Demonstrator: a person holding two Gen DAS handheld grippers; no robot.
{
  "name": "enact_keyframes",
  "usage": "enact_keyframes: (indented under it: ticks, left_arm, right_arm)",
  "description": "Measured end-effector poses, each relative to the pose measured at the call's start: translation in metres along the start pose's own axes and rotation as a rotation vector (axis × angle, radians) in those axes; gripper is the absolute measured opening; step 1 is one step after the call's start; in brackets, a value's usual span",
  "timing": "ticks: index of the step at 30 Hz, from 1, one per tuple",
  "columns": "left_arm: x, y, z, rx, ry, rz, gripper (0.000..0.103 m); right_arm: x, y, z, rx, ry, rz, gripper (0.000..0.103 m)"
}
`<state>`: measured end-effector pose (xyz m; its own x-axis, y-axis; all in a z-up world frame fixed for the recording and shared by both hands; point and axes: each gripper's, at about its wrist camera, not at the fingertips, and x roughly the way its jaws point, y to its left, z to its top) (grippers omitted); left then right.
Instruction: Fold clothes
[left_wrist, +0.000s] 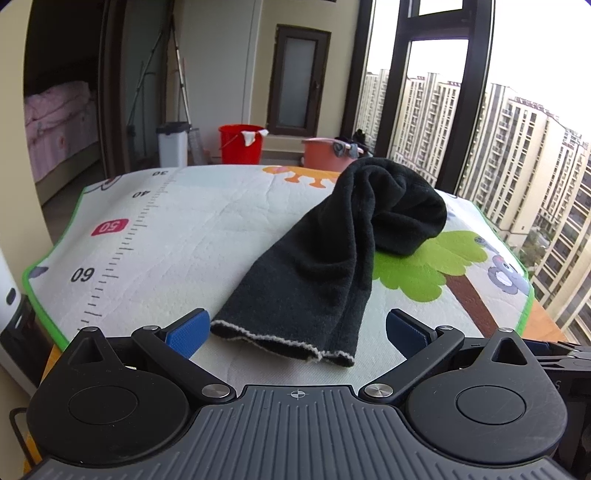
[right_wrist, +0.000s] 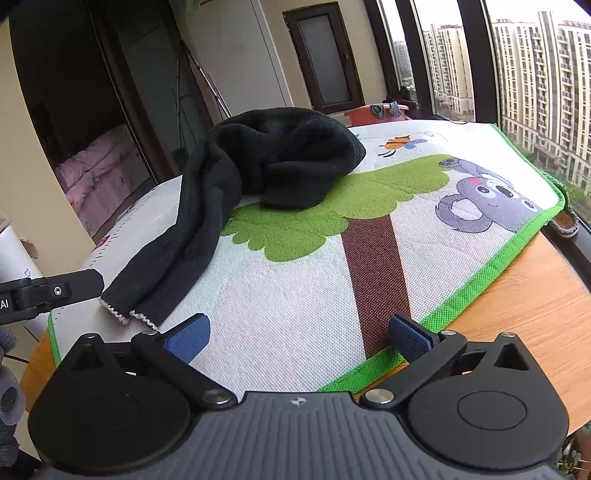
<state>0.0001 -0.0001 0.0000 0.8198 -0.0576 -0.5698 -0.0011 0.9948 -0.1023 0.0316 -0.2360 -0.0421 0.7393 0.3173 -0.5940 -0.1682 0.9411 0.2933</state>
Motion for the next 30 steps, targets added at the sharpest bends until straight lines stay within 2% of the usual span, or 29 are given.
enact_keyframes:
  ticks: [30]
  left_arm:
    - [0.0034, 0.004, -0.0029, -0.01, 0.033, -0.003, 0.103]
  right_arm:
    - [0.0011, 0.0033, 0.0002, -0.028, -0.002, -0.015, 0.103]
